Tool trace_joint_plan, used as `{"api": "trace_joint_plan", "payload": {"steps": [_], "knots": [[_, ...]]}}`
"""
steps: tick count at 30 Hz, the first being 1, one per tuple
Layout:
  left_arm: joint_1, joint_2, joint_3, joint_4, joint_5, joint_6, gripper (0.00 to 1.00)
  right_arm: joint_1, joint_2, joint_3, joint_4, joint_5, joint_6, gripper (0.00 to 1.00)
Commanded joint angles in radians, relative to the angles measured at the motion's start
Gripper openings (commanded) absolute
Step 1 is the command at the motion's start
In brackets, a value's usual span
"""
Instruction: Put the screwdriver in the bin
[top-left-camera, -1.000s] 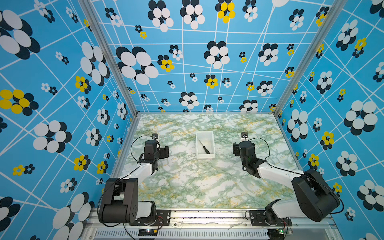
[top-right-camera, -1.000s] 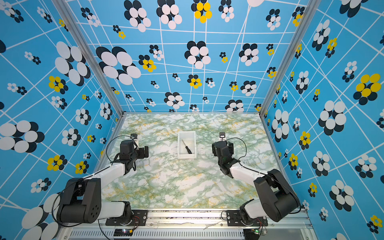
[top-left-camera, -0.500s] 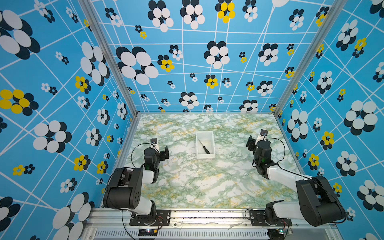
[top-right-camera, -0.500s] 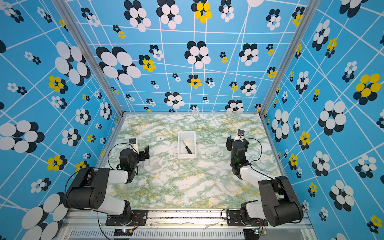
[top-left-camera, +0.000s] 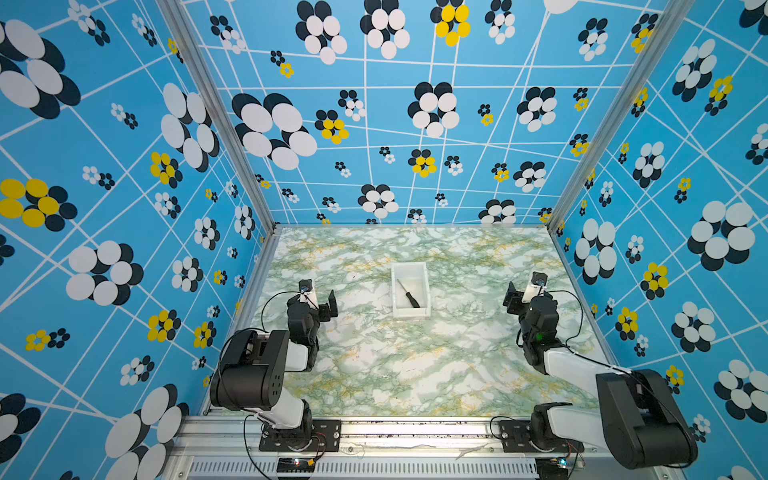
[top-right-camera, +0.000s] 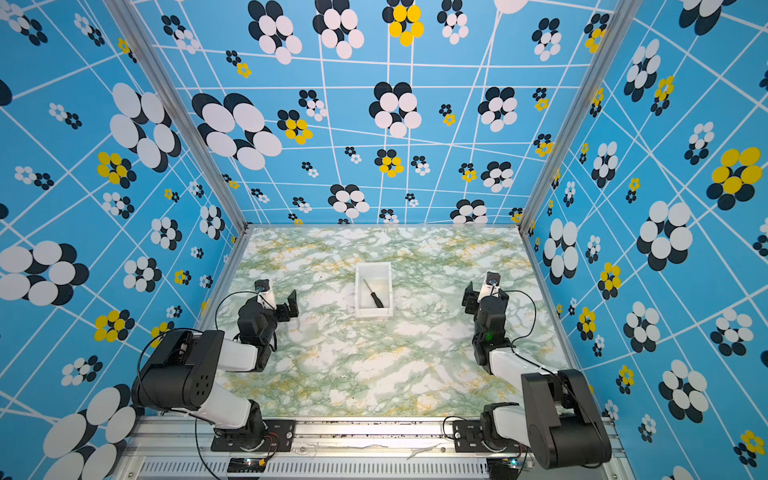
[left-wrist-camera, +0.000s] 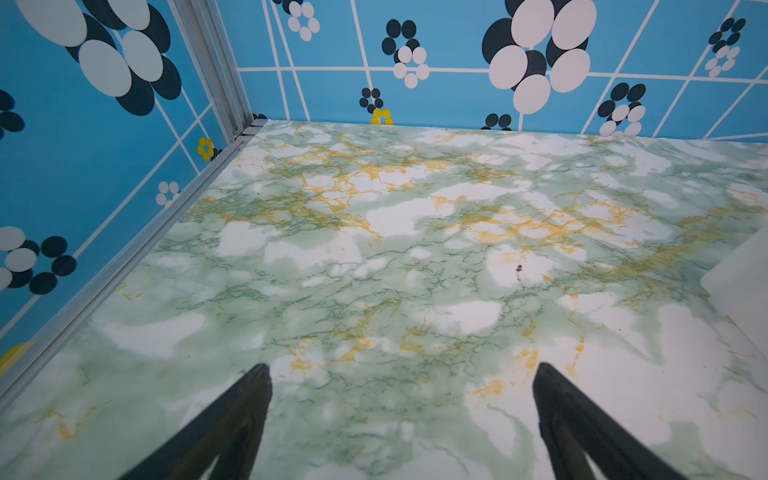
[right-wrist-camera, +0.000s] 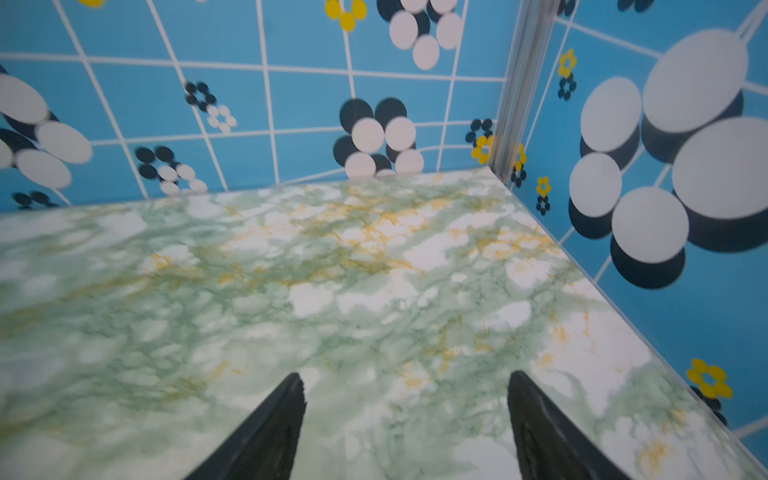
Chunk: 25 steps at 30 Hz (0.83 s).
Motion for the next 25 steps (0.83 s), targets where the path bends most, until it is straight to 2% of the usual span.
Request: {"api": "trace_joint_plan", "payload": {"steps": [1,5,8,9,12,25], "knots": [[0.010,-0.001,0.014,0.015,-0.008,-0.010,0.99,-0.034,0.097,-0.032,0.186,-0.029,0.022,0.80],[0.010,-0.001,0.004,0.034,-0.014,-0.012,0.99,-0.038,0.259,-0.006,0.329,-0.052,0.006,0.81],[0.010,0.000,0.003,0.036,-0.015,-0.012,0.99,-0.038,0.202,0.085,0.056,-0.063,0.008,0.80],[0.010,-0.001,0.003,0.036,-0.015,-0.012,0.99,-0.038,0.218,0.107,0.048,-0.053,0.010,0.99],[0.009,0.000,0.003,0.034,-0.013,-0.012,0.99,-0.038,0.229,0.102,0.070,-0.087,-0.005,0.99],[0.010,0.003,-0.013,0.068,-0.017,-0.013,0.99,-0.038,0.222,0.108,0.046,-0.089,-0.005,0.99]]}}
